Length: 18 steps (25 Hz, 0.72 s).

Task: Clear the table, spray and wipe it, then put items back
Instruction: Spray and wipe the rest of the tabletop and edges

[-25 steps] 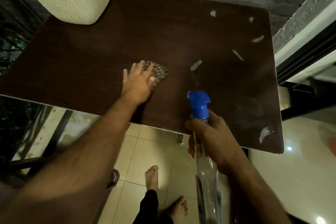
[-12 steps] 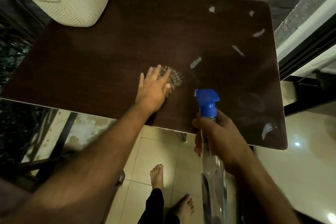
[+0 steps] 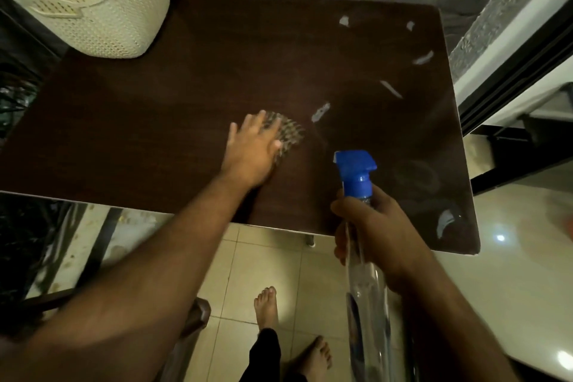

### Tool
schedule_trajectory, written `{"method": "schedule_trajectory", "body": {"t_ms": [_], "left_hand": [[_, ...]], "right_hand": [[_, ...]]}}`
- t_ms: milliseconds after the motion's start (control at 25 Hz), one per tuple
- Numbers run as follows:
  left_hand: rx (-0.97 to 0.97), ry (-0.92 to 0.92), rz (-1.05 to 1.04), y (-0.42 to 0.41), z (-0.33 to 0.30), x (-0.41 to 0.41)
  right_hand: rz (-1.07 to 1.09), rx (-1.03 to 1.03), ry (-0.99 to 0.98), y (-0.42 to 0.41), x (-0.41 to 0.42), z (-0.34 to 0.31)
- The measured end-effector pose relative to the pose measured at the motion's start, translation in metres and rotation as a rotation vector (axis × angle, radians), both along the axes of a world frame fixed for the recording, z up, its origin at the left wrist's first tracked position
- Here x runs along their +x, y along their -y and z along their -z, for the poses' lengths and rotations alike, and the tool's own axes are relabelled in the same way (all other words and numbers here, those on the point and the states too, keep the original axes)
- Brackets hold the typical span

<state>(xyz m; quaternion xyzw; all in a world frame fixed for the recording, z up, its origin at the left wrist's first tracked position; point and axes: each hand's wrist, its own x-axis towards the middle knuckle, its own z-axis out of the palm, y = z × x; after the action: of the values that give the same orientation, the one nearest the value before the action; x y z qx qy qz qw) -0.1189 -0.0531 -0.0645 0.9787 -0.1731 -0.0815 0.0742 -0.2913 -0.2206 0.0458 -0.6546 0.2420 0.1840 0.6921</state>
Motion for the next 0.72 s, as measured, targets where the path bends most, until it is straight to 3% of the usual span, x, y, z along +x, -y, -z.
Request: {"method": "schedule_trajectory", "body": {"t_ms": [160, 240, 360, 440, 640, 720], "left_hand": [[-0.092, -0.062, 0.451, 0.001, -0.002, -0.116], [-0.102, -0.046, 0.366, -0.025, 0.003, -0.091], [-0.073, -0.014, 0.046, -0.034, 0.009, 0.022], [-0.046, -0.026, -0.015, -0.017, 0.002, 0.055], [-0.122, 0.007, 0.486, -0.022, 0.008, -0.054], [-0.123, 0.033, 0.450, -0.033, 0.019, -0.013]], "right_hand": [[0.002, 0.021, -0.002, 0.001, 0.002, -0.003], [0.018, 0.008, -0.014, 0.005, 0.009, -0.002], [0.029, -0.027, -0.027, 0.009, 0.023, 0.000], [0.033, -0.018, -0.029, 0.006, 0.031, 0.000], [0.086, 0.038, -0.021, 0.002, 0.058, -0.003], [0.097, 0.028, -0.031, 0.005, 0.077, -0.003]]}}
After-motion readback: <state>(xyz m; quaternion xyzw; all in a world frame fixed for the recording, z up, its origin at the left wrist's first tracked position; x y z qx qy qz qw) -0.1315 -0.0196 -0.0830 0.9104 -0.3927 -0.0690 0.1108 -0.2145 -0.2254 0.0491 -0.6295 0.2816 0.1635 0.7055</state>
